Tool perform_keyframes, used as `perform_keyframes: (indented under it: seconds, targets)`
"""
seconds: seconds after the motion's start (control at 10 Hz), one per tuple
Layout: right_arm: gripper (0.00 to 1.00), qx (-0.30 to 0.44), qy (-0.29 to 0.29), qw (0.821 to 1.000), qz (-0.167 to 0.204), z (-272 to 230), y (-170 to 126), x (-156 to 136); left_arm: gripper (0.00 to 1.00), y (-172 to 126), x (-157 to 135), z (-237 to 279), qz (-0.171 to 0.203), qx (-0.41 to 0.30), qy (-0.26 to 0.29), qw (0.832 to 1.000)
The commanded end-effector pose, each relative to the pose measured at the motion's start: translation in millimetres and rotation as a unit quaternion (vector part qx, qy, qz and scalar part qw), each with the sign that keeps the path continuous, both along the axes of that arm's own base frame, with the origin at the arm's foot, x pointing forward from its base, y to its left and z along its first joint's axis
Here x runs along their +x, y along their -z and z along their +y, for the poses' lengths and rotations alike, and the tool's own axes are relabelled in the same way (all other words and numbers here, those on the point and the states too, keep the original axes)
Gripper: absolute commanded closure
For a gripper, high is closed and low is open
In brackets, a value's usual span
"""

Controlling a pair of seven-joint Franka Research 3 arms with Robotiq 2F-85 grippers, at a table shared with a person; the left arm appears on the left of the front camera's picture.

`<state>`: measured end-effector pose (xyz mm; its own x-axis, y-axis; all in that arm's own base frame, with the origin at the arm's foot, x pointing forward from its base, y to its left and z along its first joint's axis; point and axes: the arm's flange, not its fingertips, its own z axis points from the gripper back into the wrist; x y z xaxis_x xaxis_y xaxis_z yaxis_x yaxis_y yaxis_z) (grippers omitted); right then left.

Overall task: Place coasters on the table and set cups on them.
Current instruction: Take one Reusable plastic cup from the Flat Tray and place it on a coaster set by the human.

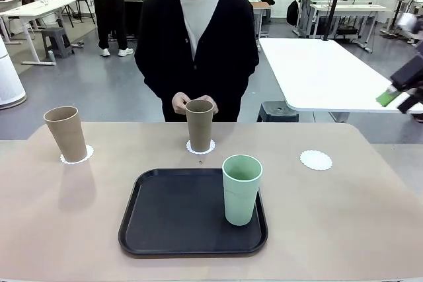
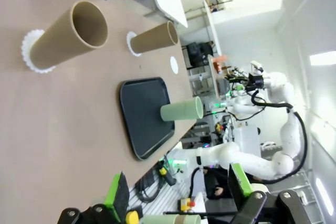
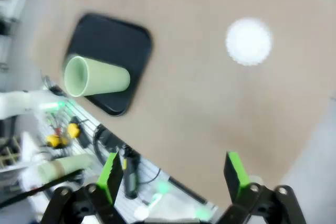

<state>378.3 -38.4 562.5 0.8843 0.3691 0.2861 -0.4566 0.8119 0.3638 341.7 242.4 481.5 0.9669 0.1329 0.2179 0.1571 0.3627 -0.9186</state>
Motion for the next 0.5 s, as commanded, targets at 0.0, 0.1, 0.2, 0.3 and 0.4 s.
perform_keyframes:
  seconds: [0.0,0.1,0.2,0.3,0.4]
  targets:
    - [0.0,-0.047,-0.099,0.991,-0.082,40,33,-19,0.0,-2,0,1,-0.006,-0.006,-0.004,1.0]
    - [0.0,-0.068,-0.156,0.981,-0.096,67,44,-33,0.0,-2,0,1,-0.006,-0.006,-0.004,1.0]
    - [0.0,-0.088,-0.193,0.972,-0.105,88,51,-43,0.0,-2,0,1,-0.006,-0.006,-0.004,1.0]
    - [0.0,-0.113,-0.22,0.962,-0.117,104,57,-54,0.0,-2,0,1,-0.006,-0.006,-0.004,1.0]
    - [0.0,-0.119,-0.23,0.957,-0.131,112,63,-64,0.0,-2,0,1,-0.006,-0.006,-0.004,1.0]
